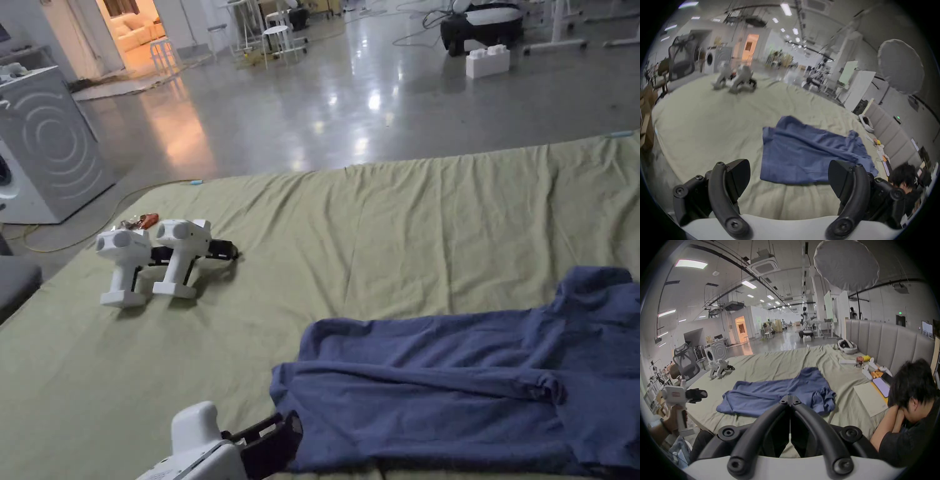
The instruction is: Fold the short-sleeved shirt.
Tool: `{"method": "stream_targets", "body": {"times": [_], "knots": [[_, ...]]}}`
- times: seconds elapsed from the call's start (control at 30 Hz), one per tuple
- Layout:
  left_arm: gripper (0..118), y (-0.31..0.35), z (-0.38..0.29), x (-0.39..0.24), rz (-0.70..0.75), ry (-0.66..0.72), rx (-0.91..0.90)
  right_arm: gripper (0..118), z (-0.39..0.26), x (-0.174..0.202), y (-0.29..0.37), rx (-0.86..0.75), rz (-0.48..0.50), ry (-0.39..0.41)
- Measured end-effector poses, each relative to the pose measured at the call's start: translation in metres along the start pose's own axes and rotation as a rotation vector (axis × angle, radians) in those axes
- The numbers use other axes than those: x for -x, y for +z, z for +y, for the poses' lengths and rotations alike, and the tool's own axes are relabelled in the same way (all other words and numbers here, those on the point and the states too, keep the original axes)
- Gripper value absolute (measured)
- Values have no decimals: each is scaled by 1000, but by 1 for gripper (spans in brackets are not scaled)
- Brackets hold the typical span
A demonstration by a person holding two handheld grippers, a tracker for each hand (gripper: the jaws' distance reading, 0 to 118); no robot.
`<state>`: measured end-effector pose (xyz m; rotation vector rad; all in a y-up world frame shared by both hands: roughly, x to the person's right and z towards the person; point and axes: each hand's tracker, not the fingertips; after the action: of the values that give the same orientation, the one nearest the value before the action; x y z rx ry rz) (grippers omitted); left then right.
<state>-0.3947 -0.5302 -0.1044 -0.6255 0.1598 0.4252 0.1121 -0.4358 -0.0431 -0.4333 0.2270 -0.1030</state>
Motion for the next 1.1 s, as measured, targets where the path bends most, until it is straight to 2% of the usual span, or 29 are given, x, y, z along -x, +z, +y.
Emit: {"method": "stream_targets", "body": {"times": [0.27,0.33,0.4,0.43,0.47,0.5,0.57,0.67,0.73,0.77,0.8,0.83,0.9,0.93,1.03,1.1], "knots": [[102,-86,-9,13,95,-43,153,3,-19,-24,-12,111,-55,-44],[90,-96,-13,9,90,-43,168,3,-23,-29,-14,131,-73,-54],[58,-103,-20,2,148,-79,200,3,-26,-34,-15,151,-87,-67],[52,-104,-23,0,167,-91,205,3,-27,-36,-15,159,-93,-72],[52,-106,-24,-4,144,-93,201,3,-29,-38,-15,166,-96,-79],[42,-109,-25,-9,172,-115,218,3,-31,-40,-15,172,-98,-86],[41,-111,-25,-15,189,-140,214,3,-34,-45,-16,188,-104,-94],[19,-114,-26,-19,190,-184,224,3,-36,-54,-20,203,-114,-112],[16,-122,-27,-22,208,-245,261,5,-33,-61,-29,215,-118,-128],[15,-125,-28,-25,221,-281,278,14,-31,-67,-37,223,-114,-139],[15,-128,-28,-27,233,-315,290,33,-28,-74,-49,234,-120,-154],[15,-129,-29,-29,234,-344,298,55,-25,-80,-59,244,-126,-174],[15,-131,-27,-34,237,-413,314,107,-22,-101,-94,294,-125,-255],[15,-131,-27,-34,230,-407,326,111,-22,-110,-109,303,-125,-284],[15,-132,-24,-30,219,-421,342,111,-25,-142,-158,367,-180,-376],[15,-131,-23,-26,207,-399,336,111,-27,-157,-185,352,-194,-432]]}}
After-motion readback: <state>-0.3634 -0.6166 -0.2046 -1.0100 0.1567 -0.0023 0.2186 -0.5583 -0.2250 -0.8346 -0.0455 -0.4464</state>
